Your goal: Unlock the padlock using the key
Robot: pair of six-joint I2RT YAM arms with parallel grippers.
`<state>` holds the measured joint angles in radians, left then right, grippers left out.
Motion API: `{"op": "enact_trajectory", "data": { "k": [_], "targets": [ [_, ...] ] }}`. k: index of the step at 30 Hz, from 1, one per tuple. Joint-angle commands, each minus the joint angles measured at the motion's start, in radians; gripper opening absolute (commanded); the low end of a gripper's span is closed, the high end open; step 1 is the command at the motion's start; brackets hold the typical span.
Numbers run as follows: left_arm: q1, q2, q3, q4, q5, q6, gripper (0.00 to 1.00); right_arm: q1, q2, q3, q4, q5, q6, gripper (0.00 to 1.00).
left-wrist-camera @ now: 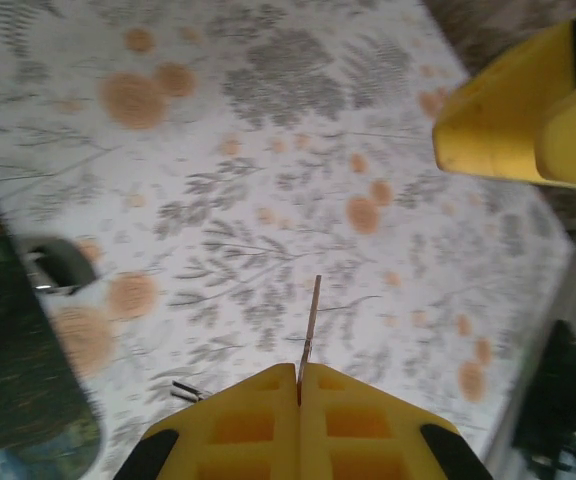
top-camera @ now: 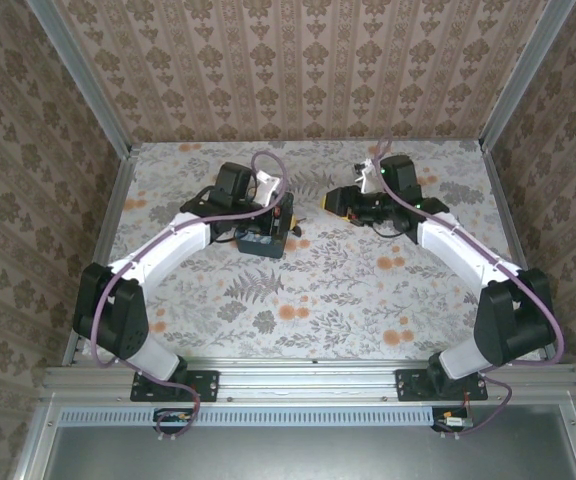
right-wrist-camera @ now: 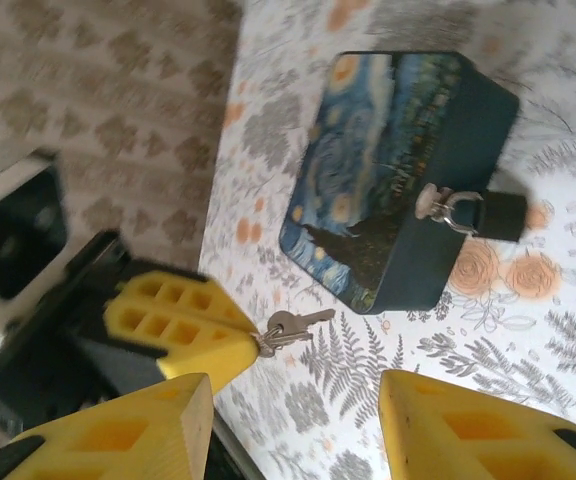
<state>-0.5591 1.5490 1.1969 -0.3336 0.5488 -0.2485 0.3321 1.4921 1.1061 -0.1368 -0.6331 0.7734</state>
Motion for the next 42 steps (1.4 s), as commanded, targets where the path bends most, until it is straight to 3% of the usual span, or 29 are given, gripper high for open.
{"op": "enact_trajectory", "data": {
  "k": [1, 7, 17, 27, 42],
  "targets": [
    [-0.032, -0.035, 0.032, -0.046, -0.197, 0.077, 0.00, 0.094, 0.009, -0.034, 0.107, 0.203, 0.330, 0.47],
    [-0.055, -0.042, 0.019, -0.051, -0.241, 0.108, 0.00, 0.196, 0.065, -0.038, 0.190, 0.311, 0.624, 0.45],
    [-0.064, -0.078, -0.017, -0.027, -0.242, 0.126, 0.00, 0.205, 0.120, -0.058, 0.255, 0.337, 0.770, 0.44],
    [-0.074, -0.067, -0.003, -0.045, -0.228, 0.166, 0.00, 0.208, 0.153, -0.043, 0.292, 0.320, 0.791, 0.39],
    [-0.126, -0.027, 0.043, -0.116, -0.350, 0.265, 0.00, 0.208, 0.168, -0.029, 0.280, 0.274, 0.777, 0.30]
  ]
}}
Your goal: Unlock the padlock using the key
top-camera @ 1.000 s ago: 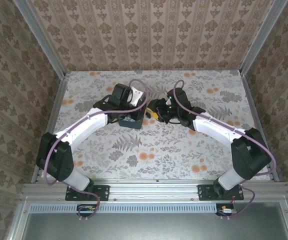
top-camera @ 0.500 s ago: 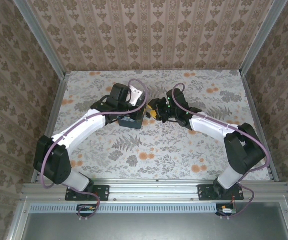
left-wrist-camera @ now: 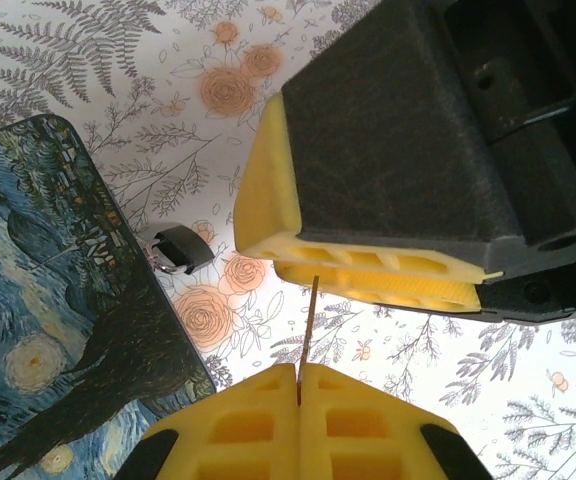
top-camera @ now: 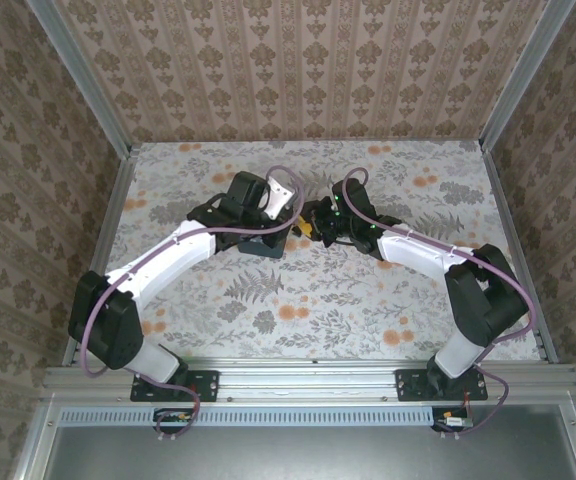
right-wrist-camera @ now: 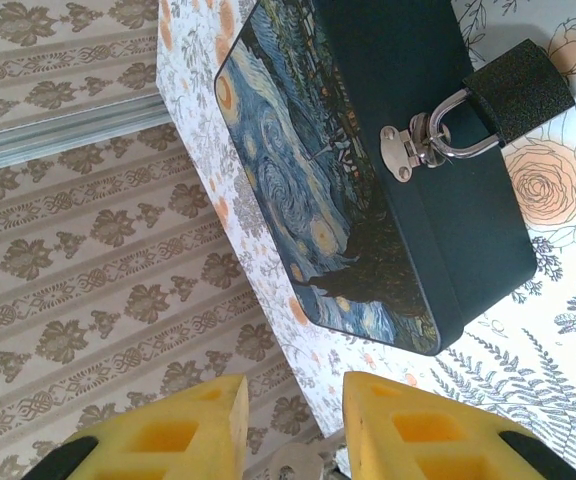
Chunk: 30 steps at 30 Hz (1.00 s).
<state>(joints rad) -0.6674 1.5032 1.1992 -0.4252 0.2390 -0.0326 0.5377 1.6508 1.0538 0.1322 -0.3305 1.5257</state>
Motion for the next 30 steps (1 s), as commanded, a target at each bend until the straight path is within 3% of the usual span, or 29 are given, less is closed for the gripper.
{"op": "enact_trajectory", "data": {
  "k": [1, 5, 26, 30],
  "targets": [
    [-0.020, 0.023, 0.040, -0.025, -0.046, 0.051, 0.00, 0.002, 0.012, 0.025, 0.011, -0.032, 0.025, 0.30],
    [-0.030, 0.031, 0.043, -0.013, -0.067, 0.055, 0.00, 0.003, 0.019, 0.025, 0.022, -0.042, 0.032, 0.29],
    [-0.069, 0.044, 0.036, -0.001, -0.157, 0.093, 0.00, 0.008, 0.044, 0.009, 0.062, -0.076, 0.039, 0.01],
    [-0.069, 0.041, 0.025, 0.009, -0.157, 0.073, 0.00, 0.008, 0.043, 0.005, 0.074, -0.078, 0.039, 0.00]
  ]
}}
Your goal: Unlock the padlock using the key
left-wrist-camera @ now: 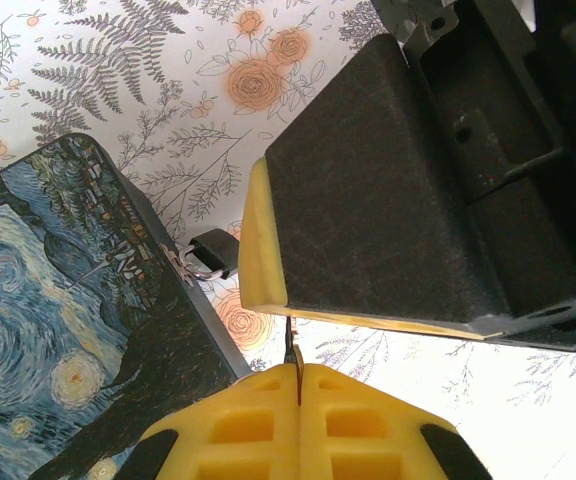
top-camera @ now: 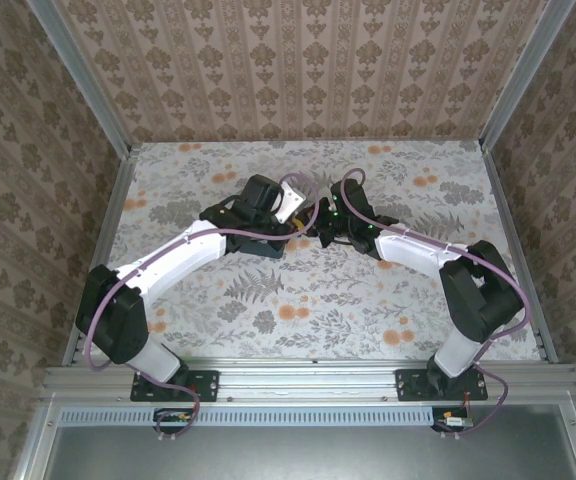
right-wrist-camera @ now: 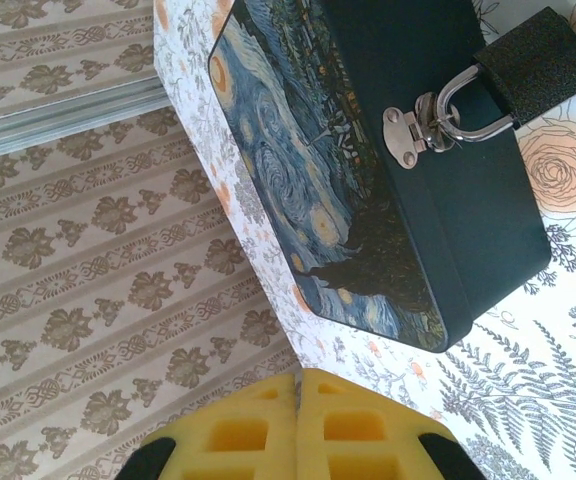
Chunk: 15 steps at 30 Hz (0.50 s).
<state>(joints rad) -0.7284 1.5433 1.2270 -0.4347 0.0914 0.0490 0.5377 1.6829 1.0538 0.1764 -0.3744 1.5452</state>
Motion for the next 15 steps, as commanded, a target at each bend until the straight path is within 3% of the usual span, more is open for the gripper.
{"op": "enact_trajectory", "data": {
  "k": [1, 2, 6, 10, 15],
  "targets": [
    [-0.007, 0.000, -0.004, 0.018, -0.010, -0.013, 0.00, 0.008, 0.012, 0.004, 0.031, -0.033, 0.019, 0.00],
    [-0.005, -0.003, -0.007, 0.019, -0.005, -0.018, 0.01, 0.006, 0.012, 0.003, 0.033, -0.033, 0.018, 0.00],
    [0.007, -0.021, -0.028, 0.026, 0.038, -0.062, 0.27, 0.003, 0.014, -0.001, 0.046, -0.033, 0.014, 0.00],
    [0.053, -0.060, -0.068, 0.047, 0.136, -0.137, 0.37, -0.006, 0.014, -0.004, 0.052, -0.036, -0.003, 0.00],
    [0.170, -0.126, -0.146, 0.131, 0.362, -0.306, 0.41, -0.013, 0.016, -0.006, 0.050, -0.034, -0.024, 0.00]
  ]
}}
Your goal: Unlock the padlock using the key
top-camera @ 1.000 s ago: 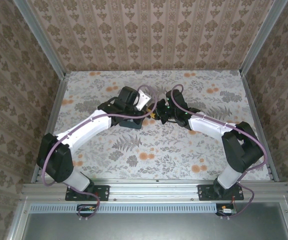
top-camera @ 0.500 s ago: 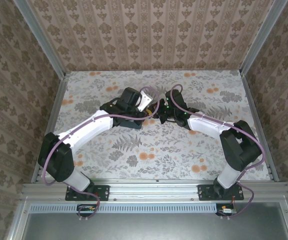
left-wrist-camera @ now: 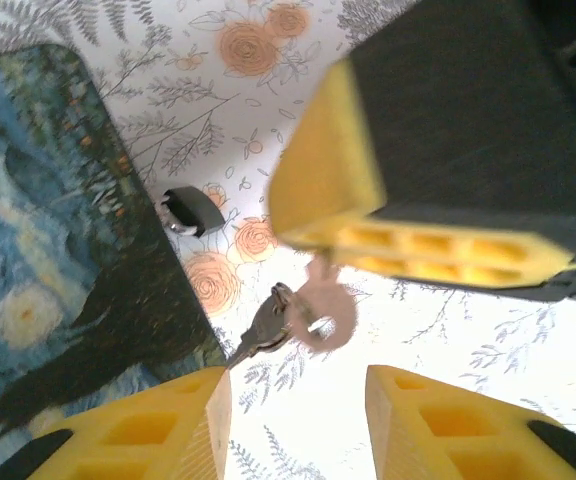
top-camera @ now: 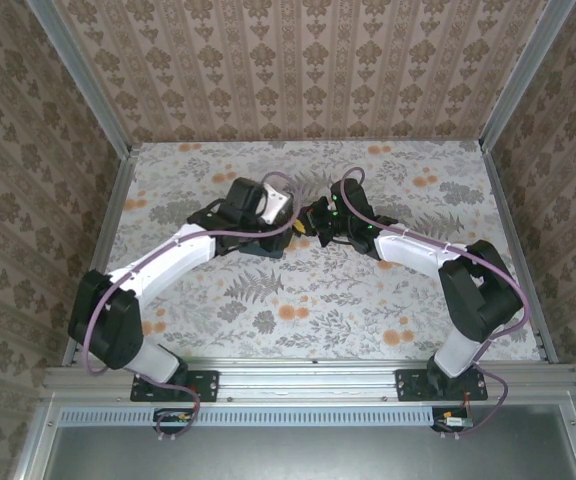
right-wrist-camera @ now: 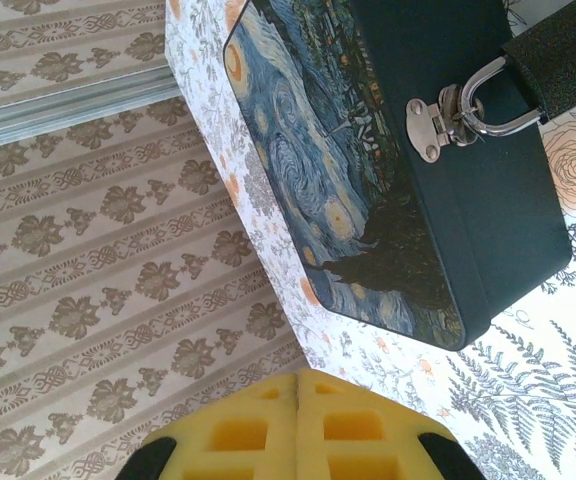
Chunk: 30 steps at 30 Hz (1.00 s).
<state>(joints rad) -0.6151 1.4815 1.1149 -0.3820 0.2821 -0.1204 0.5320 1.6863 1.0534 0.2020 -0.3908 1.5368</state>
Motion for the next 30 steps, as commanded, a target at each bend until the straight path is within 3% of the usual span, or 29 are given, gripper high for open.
{"op": "enact_trajectory", "data": {
  "k": [1, 6, 11, 16, 25, 30],
  "targets": [
    [0.082, -0.075, -0.054, 0.108, 0.218, -0.182, 0.41, -0.009, 0.013, -0.007, 0.022, -0.016, -0.018, 0.00],
    [0.197, -0.125, -0.154, 0.280, 0.445, -0.382, 0.43, -0.010, 0.013, -0.003, 0.013, -0.015, -0.041, 0.00],
    [0.207, -0.075, -0.167, 0.333, 0.541, -0.500, 0.44, -0.012, 0.021, 0.011, 0.024, -0.023, -0.074, 0.00],
    [0.214, -0.009, -0.180, 0.514, 0.620, -0.696, 0.41, -0.012, 0.026, 0.044, 0.036, -0.066, -0.152, 0.00],
    [0.220, 0.038, -0.167, 0.446, 0.630, -0.665, 0.27, -0.010, 0.038, 0.078, 0.057, -0.143, -0.245, 0.00],
    [0.222, 0.047, -0.188, 0.528, 0.686, -0.699, 0.26, -0.009, 0.045, 0.101, 0.041, -0.181, -0.297, 0.00]
  ]
}}
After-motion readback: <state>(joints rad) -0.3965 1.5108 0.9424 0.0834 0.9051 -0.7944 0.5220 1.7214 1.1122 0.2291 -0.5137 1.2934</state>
